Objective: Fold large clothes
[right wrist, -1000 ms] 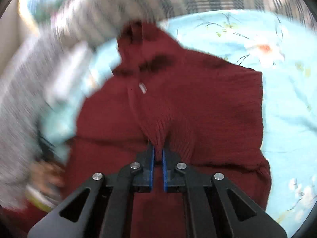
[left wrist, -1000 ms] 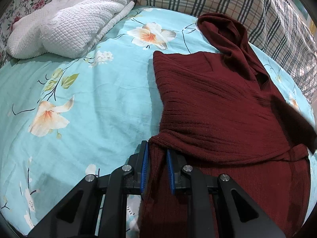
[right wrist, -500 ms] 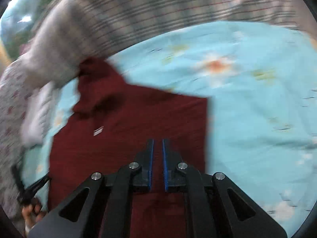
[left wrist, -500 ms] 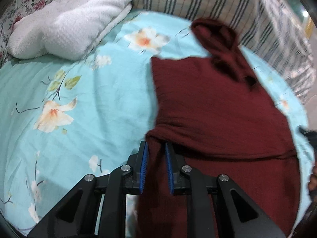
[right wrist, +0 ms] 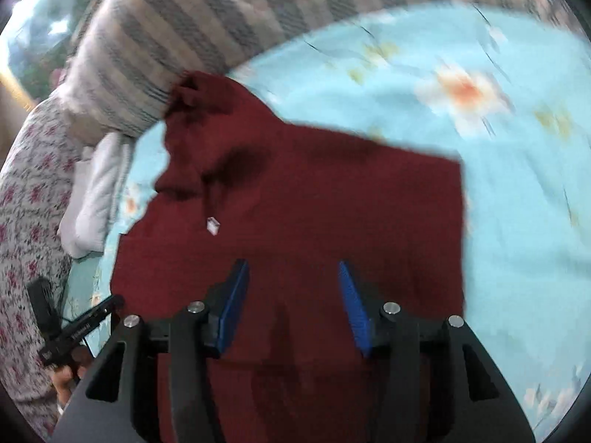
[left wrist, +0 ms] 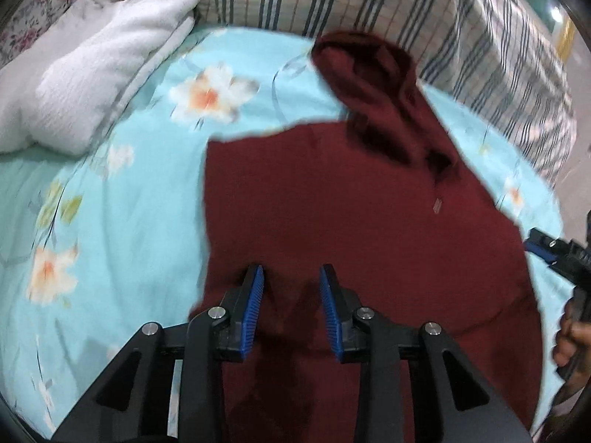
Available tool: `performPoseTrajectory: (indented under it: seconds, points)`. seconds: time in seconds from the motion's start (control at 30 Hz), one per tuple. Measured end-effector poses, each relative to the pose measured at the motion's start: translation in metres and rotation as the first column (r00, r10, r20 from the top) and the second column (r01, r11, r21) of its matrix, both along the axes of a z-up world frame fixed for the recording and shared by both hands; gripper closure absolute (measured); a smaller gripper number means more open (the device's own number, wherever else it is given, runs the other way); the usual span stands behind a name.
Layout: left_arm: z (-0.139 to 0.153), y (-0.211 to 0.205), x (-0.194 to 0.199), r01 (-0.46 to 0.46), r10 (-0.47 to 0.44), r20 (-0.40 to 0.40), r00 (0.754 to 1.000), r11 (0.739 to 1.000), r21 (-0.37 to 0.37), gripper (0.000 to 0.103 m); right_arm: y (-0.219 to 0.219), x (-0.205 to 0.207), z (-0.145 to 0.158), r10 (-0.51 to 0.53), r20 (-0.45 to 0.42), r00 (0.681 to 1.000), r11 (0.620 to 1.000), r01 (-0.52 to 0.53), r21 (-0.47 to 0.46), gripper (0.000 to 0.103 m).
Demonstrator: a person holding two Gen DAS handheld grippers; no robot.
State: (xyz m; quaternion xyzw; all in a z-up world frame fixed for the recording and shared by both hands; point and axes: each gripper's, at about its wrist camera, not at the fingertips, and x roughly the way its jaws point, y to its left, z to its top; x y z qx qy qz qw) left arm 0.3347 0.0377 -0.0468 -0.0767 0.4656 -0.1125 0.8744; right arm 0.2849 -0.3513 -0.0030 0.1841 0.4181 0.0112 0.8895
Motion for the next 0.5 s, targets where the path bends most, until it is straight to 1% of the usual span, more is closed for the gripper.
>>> performPoseTrajectory:
  seconds: [0.07, 0.1, 0.17, 0.23, 0.3, 0.37, 0.43, 0.5]
  points:
    - [0.015, -0.003, 0.023, -0.011, 0.012, 0.020, 1.000, 0.999, -0.038, 0.069, 0.015, 0.021, 0.010, 0.051, 0.047, 0.998, 0.999, -0.051, -0.006, 0.052]
    - [0.021, -0.004, 0.036, -0.018, 0.020, 0.027, 0.999, 0.999, -0.050, 0.068, 0.024, 0.034, 0.016, 0.077, 0.067, 0.995, 0.997, -0.076, -0.024, 0.052]
    - [0.033, -0.009, 0.070, -0.033, 0.036, 0.036, 0.999, 0.996, -0.079, 0.067, 0.042, 0.062, 0.025, 0.125, 0.091, 0.988, 0.991, -0.119, -0.066, 0.052]
    - [0.037, -0.013, 0.103, -0.035, 0.038, 0.028, 0.999, 0.994, -0.107, 0.066, 0.055, 0.099, 0.028, 0.151, 0.097, 0.984, 0.985, -0.142, -0.096, 0.052]
    - [0.037, -0.017, 0.140, -0.029, 0.031, 0.009, 0.999, 0.990, -0.139, 0.064, 0.067, 0.131, 0.032, 0.173, 0.098, 0.980, 0.979, -0.160, -0.129, 0.052]
    - [0.033, -0.025, 0.179, -0.027, 0.027, -0.002, 1.000, 0.988, -0.151, 0.063, 0.082, 0.161, 0.036, 0.212, 0.111, 0.971, 0.967, -0.192, -0.170, 0.052]
    - [0.024, -0.031, 0.209, -0.025, 0.023, -0.012, 1.000, 0.991, -0.134, 0.062, 0.099, 0.193, 0.037, 0.265, 0.120, 0.957, 0.950, -0.237, -0.205, 0.052]
    - [0.014, -0.032, 0.225, -0.032, 0.029, -0.020, 0.999, 0.993, -0.116, 0.062, 0.109, 0.215, 0.035, 0.306, 0.110, 0.946, 0.930, -0.272, -0.246, 0.052]
